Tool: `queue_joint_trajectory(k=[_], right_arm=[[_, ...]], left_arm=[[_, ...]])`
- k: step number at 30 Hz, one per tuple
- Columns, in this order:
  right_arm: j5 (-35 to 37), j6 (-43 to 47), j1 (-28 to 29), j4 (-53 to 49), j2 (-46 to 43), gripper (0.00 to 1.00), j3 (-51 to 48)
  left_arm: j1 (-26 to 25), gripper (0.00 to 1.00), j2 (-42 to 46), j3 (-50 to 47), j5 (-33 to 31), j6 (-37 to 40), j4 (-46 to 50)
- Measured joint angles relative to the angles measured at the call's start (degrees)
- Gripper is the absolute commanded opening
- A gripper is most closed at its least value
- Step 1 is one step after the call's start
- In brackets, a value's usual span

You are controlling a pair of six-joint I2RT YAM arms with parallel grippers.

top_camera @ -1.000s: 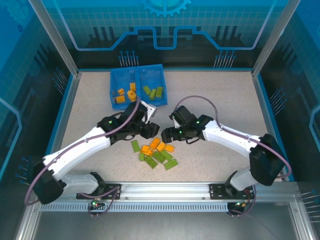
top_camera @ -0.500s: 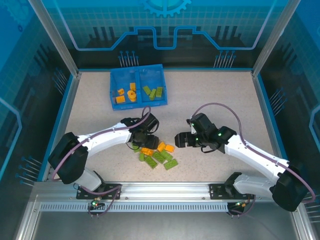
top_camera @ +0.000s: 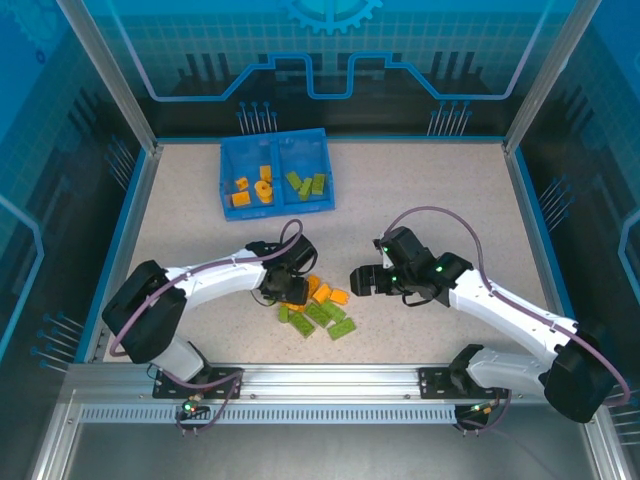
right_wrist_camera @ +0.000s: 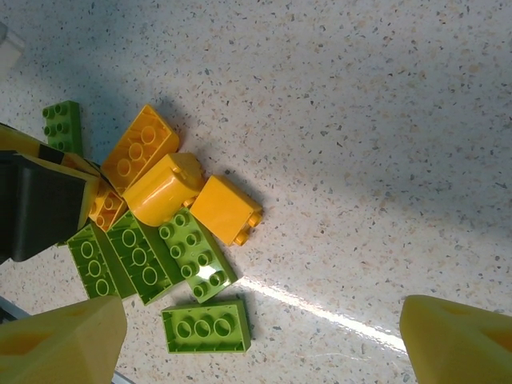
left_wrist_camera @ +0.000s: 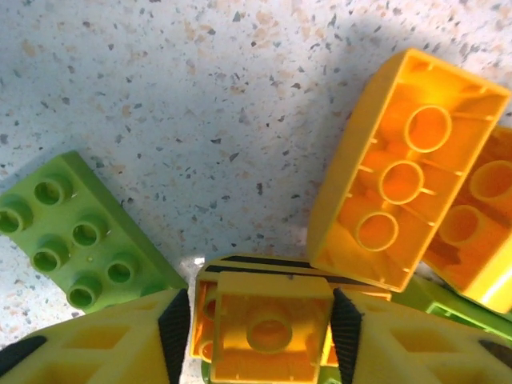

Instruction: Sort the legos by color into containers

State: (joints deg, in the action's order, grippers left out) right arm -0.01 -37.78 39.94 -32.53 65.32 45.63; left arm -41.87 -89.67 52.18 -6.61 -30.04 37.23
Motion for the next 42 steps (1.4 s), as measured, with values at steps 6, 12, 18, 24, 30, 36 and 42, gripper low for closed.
queue_joint_trajectory(k=[6,12,18,24,30,36,42], right_arm=[[0.0,-0.22,0.0,-0.02,0.0,0.9,0.0],[-1.62,-0.04,0.02,0.26,-0.02,0.9,0.0],[-6.29,0.68,0.33,4.17,-1.73,0.9,0.0],[-7.52,1.22,1.05,7.58,-5.01,0.91,0.0],[-6.45,1.33,1.05,8.04,-7.19,0.91,0.0],[-4.85,1.11,1.27,7.63,-11.34,0.91,-0.7],[-3.69,0.37,1.42,6.29,-14.14,0.91,-1.55]], left_arm=[[-0.04,0.35,-0.22,-0.22,-0.04,-0.04,-0.94],[-0.09,0.3,0.96,-0.39,-0.42,-0.17,-1.53],[2.12,0.31,7.04,2.4,-2.89,0.17,0.02],[12.66,0.31,8.96,11.02,-5.84,3.39,-0.26],[23.08,0.31,5.03,20.61,-9.01,7.15,-2.69],[29.83,0.3,-7.82,31.26,-9.57,8.85,-5.35],[34.49,0.29,-21.94,41.68,-8.98,9.05,-5.11]])
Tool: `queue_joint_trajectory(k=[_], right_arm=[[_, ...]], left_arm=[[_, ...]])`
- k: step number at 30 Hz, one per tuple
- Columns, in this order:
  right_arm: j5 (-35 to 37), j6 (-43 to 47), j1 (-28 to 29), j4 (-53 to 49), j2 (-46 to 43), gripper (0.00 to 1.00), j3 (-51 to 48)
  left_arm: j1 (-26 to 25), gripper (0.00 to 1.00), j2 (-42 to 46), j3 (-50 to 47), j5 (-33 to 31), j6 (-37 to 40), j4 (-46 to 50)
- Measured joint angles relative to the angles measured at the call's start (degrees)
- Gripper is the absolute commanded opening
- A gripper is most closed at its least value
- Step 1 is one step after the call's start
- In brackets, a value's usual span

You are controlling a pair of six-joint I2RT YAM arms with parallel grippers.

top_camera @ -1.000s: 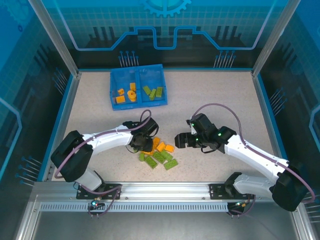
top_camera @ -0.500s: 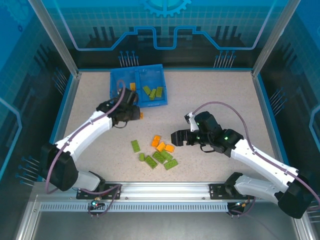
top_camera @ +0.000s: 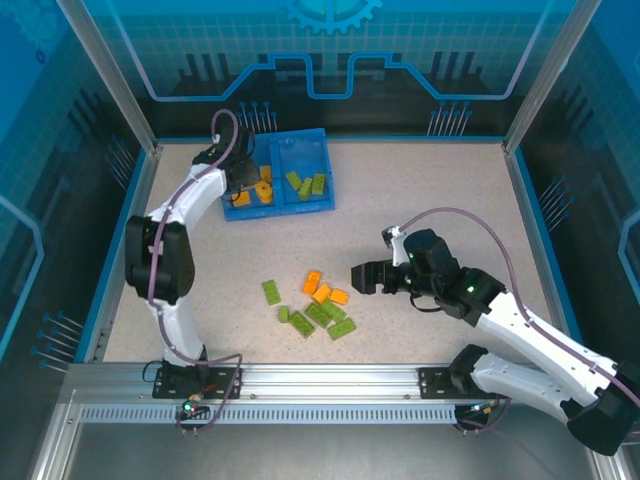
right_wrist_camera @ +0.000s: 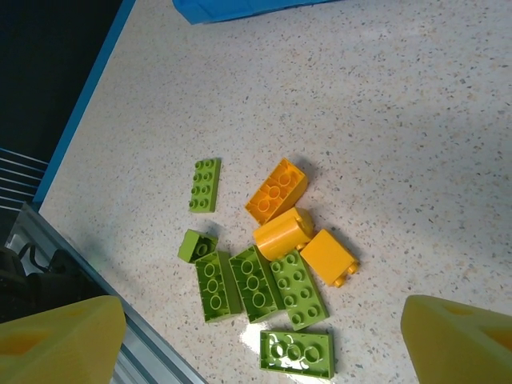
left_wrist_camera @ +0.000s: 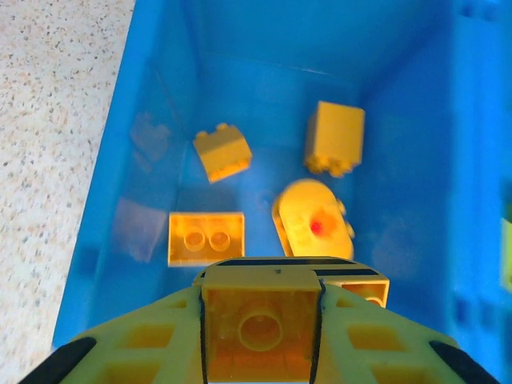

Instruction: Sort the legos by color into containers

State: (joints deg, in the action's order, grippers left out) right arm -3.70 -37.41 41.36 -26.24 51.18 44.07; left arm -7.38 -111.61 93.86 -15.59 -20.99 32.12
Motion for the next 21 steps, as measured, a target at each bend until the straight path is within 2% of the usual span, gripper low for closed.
queue_joint_trajectory(k=[2,5,9,16,19,21], right_arm=[[0.35,-0.15,0.0,-0.5,-0.59,0.91,0.0],[0.72,-0.17,0.0,-1.03,-1.36,0.91,-0.02],[1.09,-0.57,0.02,-1.68,-1.84,0.91,0.0],[2.03,-0.76,0.28,-2.32,-1.88,0.91,0.0],[2.56,-0.76,0.28,-2.45,-1.29,0.91,0.04],[3.15,-0.74,0.28,-2.49,-0.07,0.91,0.13]], left_arm=[[0.98,0.31,-4.2,3.87,0.9,0.0,0.39],[1.68,0.47,-9.86,10.01,2.14,0.28,1.77],[1.64,0.56,-13.6,14.82,3.48,0.04,3.37],[1.57,0.55,-12.55,15.06,5.35,-0.26,4.48],[1.25,0.55,-7.28,10.16,7.15,-0.5,3.91],[0.17,0.55,-0.39,4.61,8.48,-0.72,3.06]])
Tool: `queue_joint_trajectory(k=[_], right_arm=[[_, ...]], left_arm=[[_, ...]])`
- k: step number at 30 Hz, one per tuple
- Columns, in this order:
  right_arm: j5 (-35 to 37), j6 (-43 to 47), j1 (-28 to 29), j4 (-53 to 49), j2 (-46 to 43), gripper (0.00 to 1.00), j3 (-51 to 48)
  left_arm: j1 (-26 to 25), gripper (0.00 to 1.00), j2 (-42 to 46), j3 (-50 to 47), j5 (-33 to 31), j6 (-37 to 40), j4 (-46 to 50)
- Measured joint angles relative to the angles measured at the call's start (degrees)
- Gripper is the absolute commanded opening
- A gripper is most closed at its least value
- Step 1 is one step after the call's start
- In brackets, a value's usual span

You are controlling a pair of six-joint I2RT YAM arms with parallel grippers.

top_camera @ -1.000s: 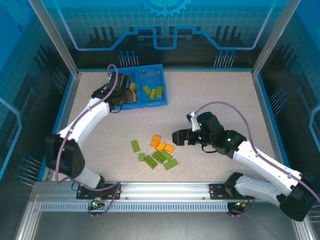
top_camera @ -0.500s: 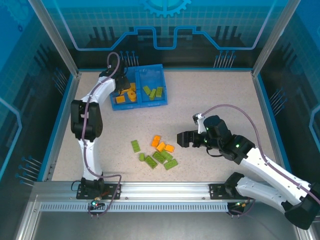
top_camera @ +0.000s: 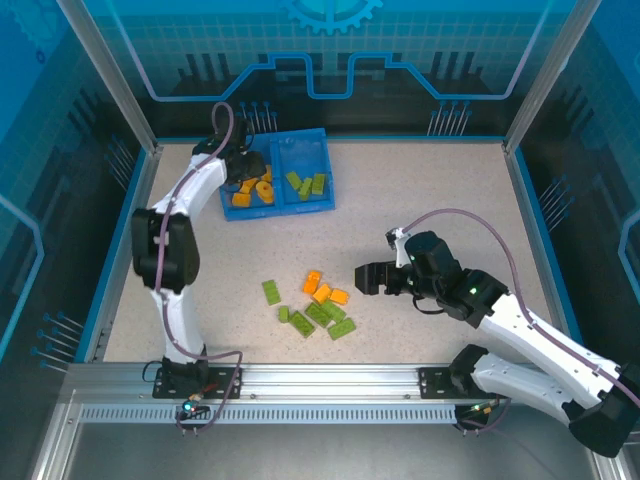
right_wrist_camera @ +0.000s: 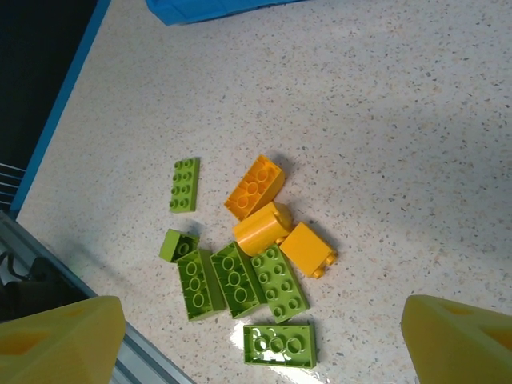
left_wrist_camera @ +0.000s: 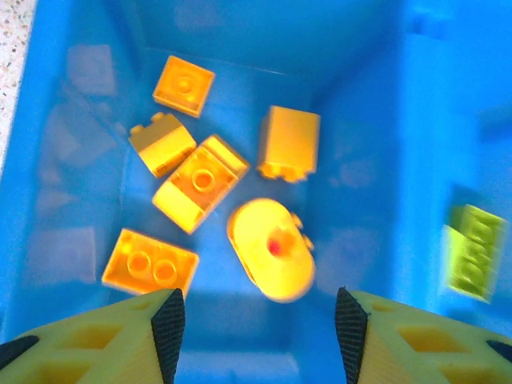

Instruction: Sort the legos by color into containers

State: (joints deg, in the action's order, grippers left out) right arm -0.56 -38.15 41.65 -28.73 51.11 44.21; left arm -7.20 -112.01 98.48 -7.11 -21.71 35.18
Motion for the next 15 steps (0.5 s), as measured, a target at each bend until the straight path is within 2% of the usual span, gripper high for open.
queue_joint_trajectory(k=[4,9,15], right_arm=[[0.46,0.24,0.07,-0.11,4.39,0.91,0.57],[0.55,1.31,0.72,-0.35,12.59,0.9,2.62],[0.42,2.49,2.97,0.02,24.52,0.84,8.72]], left_arm=[[-5.73,0.51,16.48,-10.51,2.12,1.14,-3.04],[-18.88,0.49,36.65,-22.51,7.21,8.63,-7.67],[-27.36,0.51,49.51,-34.29,10.88,18.43,-6.8]])
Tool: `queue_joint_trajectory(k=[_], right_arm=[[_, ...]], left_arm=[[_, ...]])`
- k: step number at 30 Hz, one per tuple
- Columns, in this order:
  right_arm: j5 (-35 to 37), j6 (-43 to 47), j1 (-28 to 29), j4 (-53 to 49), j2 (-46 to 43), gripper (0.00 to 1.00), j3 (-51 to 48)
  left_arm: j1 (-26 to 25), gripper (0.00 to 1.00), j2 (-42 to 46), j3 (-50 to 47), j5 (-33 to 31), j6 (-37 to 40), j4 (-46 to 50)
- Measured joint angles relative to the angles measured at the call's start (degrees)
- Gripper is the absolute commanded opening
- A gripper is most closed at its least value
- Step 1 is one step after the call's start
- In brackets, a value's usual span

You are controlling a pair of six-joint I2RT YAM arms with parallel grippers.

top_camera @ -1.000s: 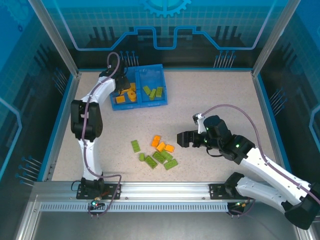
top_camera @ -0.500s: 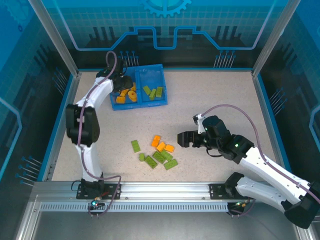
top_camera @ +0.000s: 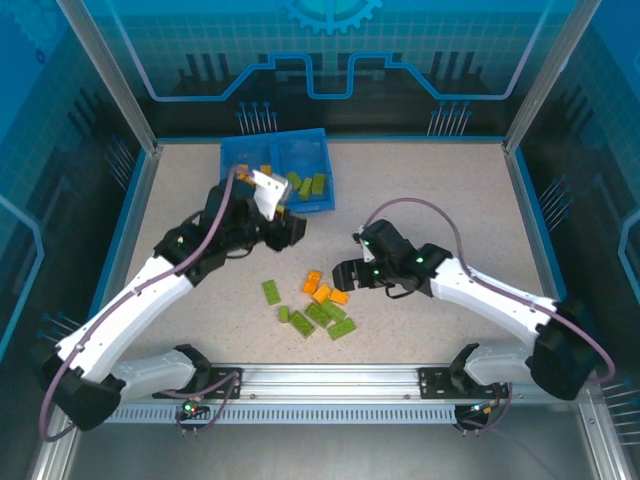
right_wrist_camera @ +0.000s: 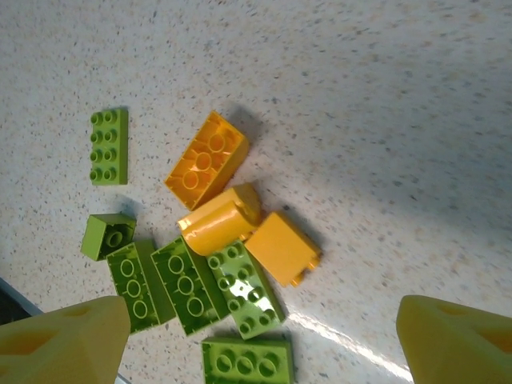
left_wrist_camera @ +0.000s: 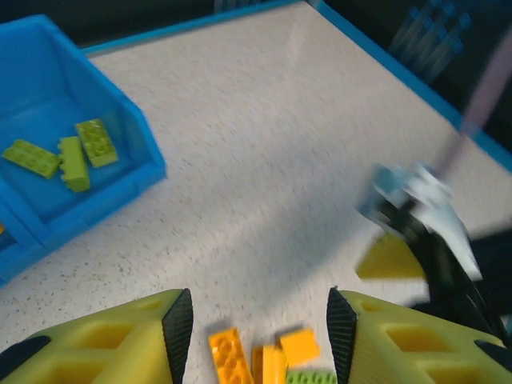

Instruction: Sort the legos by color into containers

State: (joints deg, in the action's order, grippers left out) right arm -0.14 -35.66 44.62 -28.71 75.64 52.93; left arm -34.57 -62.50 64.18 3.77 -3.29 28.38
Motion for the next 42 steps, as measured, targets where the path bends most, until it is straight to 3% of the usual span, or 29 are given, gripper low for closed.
queue_joint_trajectory(k=[5,11,17,24,33,38,42], right_arm=[[0.15,-0.7,1.88,2.23,5.33,0.83,1.25],[0.2,-2.05,1.88,4.07,4.28,0.84,-1.03],[1.99,-3.91,1.84,4.02,-4.13,0.85,-7.61],[4.46,-6.38,1.31,3.63,-14.03,0.86,-12.26],[5.35,-7.45,1.07,2.51,-17.53,0.86,-13.99],[5.51,-7.45,1.07,2.21,-18.05,0.86,-13.99],[5.55,-7.45,1.07,2.21,-18.05,0.86,-13.99]], left_arm=[[-4.72,0.54,1.7,-9.49,0.13,0.46,-1.27],[-5.46,0.59,-10.25,-11.54,-4.55,-13.55,-3.67],[-5.46,0.63,-26.36,-6.29,-6.12,-23.08,-2.56],[-5.46,0.65,-35.78,-2.19,-7.04,-26.69,-1.75],[-5.46,0.46,-43.65,1.03,-9.03,-26.86,-0.22],[-5.46,0.34,-43.52,1.05,-10.21,-28.15,0.2],[-5.64,0.3,-41.97,0.11,-11.39,-28.35,0.52]])
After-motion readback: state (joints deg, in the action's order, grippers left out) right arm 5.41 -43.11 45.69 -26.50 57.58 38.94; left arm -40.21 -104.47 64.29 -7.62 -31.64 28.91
